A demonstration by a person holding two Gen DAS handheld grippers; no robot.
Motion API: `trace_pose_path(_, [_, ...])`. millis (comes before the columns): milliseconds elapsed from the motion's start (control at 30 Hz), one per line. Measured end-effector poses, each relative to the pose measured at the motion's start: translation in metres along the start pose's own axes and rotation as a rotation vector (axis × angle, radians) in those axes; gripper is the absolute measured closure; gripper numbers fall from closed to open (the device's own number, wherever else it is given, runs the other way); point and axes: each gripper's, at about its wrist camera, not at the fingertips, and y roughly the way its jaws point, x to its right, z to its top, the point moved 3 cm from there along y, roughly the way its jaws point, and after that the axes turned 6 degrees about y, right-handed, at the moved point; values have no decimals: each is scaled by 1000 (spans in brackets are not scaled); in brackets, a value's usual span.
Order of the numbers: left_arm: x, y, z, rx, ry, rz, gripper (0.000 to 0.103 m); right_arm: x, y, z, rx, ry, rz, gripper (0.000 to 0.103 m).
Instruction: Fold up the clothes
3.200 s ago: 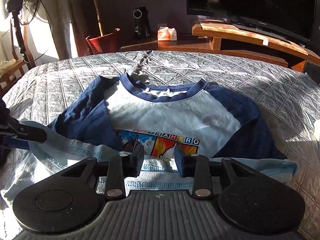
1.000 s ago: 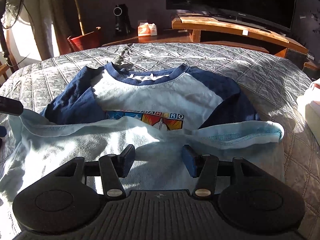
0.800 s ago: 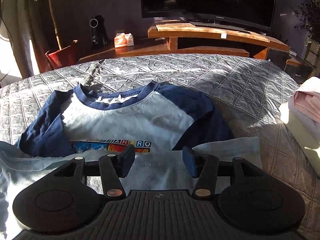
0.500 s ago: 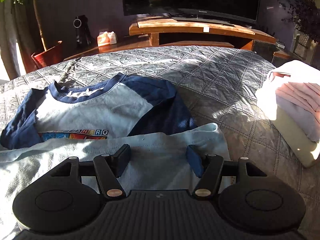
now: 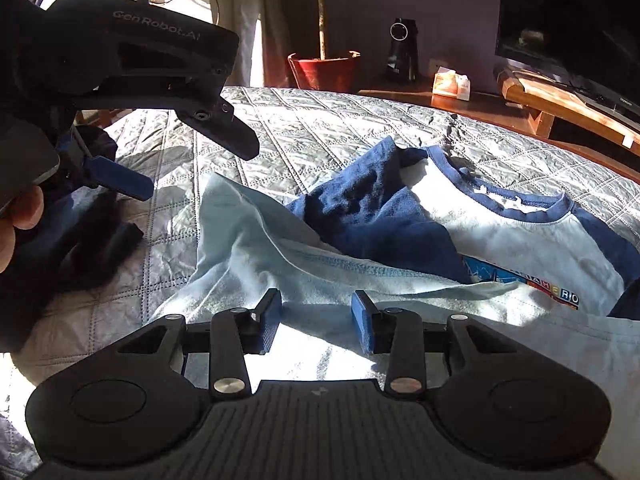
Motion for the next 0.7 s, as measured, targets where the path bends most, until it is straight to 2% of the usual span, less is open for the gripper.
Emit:
trace_pose_path(100, [-5, -4, 6, 14, -14, -4, 10, -1, 13, 12, 16, 10, -11, 56])
trace_pose_path(200, [-5, -6, 7, 18, -1, -6, 10, 12, 21, 32, 74, 67, -61, 54])
trace_pose_path(333, [-7, -4, 6, 7, 26, 0, 10, 37, 6, 49, 139, 161, -94, 50])
trace_pose_path(400, [-8, -4, 6, 4, 46, -3, 9, 46, -15, 41, 160, 161, -106, 42])
trace_pose_path(467, [-5, -7, 6, 9, 95, -8, 9, 58, -39, 23, 175, 180, -119, 39])
trace_pose_path(633, [12, -17, -9, 31, 331, -2, 6, 91, -94, -46, 211, 367, -153, 39])
trace_pose_path(700, [17, -16, -17, 21, 408, -9, 5, 93, -99, -57, 198, 366, -169, 39])
